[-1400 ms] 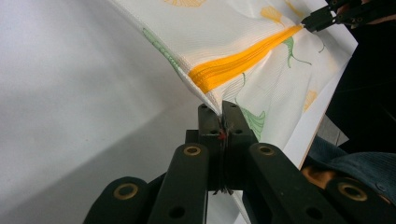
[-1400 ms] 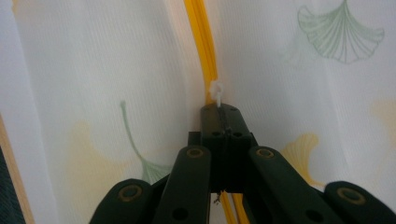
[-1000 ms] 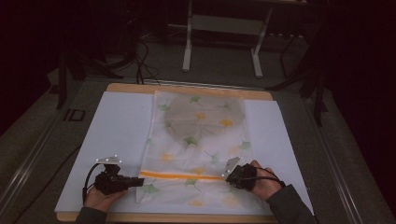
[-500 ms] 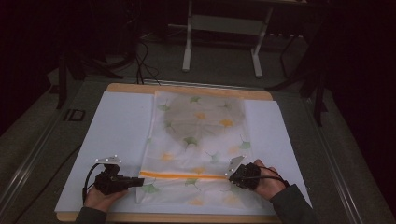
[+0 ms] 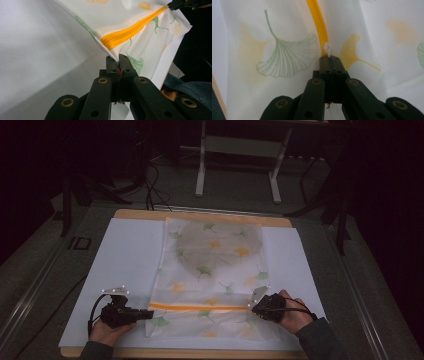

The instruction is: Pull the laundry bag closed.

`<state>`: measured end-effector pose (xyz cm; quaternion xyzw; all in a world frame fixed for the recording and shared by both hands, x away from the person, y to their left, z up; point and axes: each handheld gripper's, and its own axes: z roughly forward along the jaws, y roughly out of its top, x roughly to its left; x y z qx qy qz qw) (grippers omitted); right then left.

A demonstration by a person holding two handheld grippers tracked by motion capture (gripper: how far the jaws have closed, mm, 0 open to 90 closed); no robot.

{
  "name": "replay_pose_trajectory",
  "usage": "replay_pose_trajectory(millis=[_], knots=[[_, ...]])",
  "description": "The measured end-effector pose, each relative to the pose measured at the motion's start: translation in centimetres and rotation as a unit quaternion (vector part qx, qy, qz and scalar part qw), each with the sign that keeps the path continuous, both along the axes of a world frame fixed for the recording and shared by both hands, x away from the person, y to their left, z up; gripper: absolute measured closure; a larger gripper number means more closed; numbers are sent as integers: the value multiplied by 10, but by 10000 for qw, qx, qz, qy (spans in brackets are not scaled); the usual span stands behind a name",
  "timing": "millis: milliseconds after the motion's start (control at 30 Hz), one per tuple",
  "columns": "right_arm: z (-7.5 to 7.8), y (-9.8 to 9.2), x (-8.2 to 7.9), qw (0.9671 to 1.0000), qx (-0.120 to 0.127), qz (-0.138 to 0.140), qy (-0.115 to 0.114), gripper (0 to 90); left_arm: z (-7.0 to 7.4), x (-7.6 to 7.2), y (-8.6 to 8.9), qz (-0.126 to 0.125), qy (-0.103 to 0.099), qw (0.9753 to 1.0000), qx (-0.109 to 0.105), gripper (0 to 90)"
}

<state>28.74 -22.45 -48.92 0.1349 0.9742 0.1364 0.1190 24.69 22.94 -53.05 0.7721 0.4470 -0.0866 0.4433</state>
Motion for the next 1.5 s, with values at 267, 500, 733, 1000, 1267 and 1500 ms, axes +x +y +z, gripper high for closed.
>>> replay_pose_trajectory(millis=[267, 500, 733, 1000, 1267, 1500], knots=[[-1, -14, 0, 9998, -93, -138, -54, 900, 0, 1, 1, -11, -9, 10000, -4, 890], [0, -24, -1, 9994, -233, -212, -145, 900, 0, 1, 1, -9, 22, 10000, -23, 890], [-2, -41, -3, 9985, -325, -423, -146, 900, 0, 1, 3, -12, 30, 10000, -17, 891], [0, -51, -7, 9982, -246, -519, -195, 900, -2, -1, 0, -44, 57, 10000, 2, 890], [-9, -67, -14, 9963, 220, -816, -126, 793, -4, -3, -1, -234, 97, 9996, 84, 818], [-10, -83, -14, 9884, 928, -1201, 38, 619, 1, -6, 8, 14, -10, 9999, 140, 693]])
